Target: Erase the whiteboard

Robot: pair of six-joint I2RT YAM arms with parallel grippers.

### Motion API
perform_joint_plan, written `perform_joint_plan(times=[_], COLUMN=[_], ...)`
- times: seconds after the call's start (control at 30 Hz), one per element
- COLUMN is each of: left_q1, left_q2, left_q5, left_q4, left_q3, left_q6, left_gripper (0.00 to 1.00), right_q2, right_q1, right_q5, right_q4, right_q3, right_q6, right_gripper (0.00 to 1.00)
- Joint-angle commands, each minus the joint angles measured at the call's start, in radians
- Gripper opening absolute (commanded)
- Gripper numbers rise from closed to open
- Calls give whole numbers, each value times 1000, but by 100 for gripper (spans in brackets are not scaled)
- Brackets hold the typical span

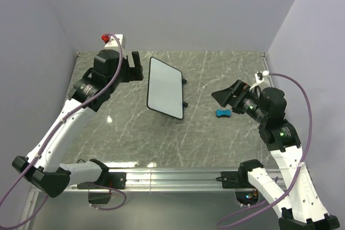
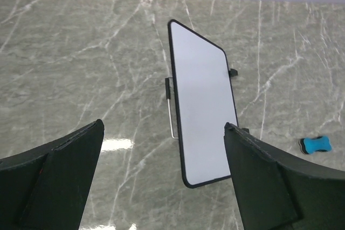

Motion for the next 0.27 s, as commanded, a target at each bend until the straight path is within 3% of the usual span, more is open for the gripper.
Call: perform_joint_plan(times=[0.0,0.23], left_q1=[19,39], left_q2=[-39,-50], left_q5=[-18,-50], left_q4=[46,53], left_q3=[-13,-16], left_q6=[31,40], left_gripper=[98,99], right_q2=[-6,37], right_q1=[3,3], right_q5=[-22,-57], right_q4=[64,104], right_q3=[11,34], right_q6=[13,28], right_gripper=[100,99])
